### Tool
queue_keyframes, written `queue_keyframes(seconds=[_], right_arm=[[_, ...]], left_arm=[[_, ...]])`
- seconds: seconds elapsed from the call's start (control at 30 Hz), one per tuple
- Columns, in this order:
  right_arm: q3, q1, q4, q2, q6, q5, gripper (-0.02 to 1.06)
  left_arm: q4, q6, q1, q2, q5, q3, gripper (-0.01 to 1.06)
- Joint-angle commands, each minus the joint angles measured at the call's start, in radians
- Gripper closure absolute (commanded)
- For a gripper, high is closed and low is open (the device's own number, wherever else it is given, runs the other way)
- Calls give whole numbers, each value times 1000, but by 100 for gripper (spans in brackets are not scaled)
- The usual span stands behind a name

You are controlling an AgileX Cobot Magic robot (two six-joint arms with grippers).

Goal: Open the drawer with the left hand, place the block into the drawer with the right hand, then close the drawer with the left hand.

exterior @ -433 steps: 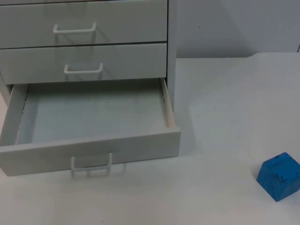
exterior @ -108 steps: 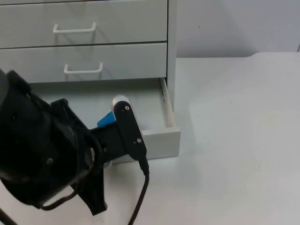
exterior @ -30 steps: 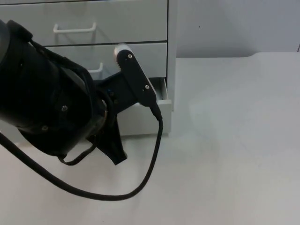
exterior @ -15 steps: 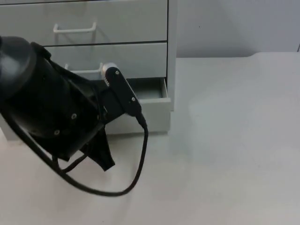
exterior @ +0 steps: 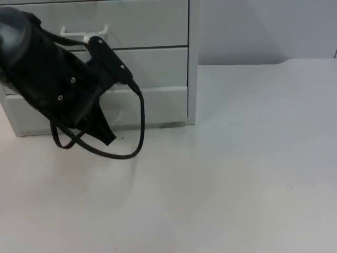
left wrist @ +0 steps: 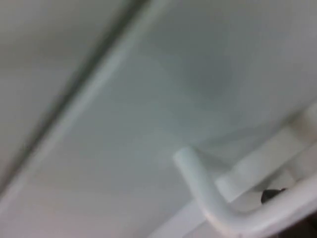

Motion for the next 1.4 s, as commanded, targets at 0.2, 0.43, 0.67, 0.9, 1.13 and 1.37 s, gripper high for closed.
queue_keyframes(seconds=[0.2, 0.43, 0.67, 0.9, 1.13, 1.37], right_arm=[[0, -3, 0, -5, -7, -15, 41], [0, -3, 0, -5, -7, -15, 41], [0, -3, 0, -5, -7, -14, 41], [0, -3, 6, -5, -7, -10, 41], [0, -3, 10, -5, -7, -10, 41], [0, 95, 10, -5, -61, -10, 41]], left_arm=[[23, 14, 2, -18, 11, 13, 105], [-161, 49, -140, -212, -43, 197, 105], [-577, 240, -201, -418, -256, 275, 105], [-953, 526, -201, -663, -255, 287, 105], [-1006, 541, -201, -905, -160, 287, 105], [-996, 581, -201, -1202, 31, 287, 105]])
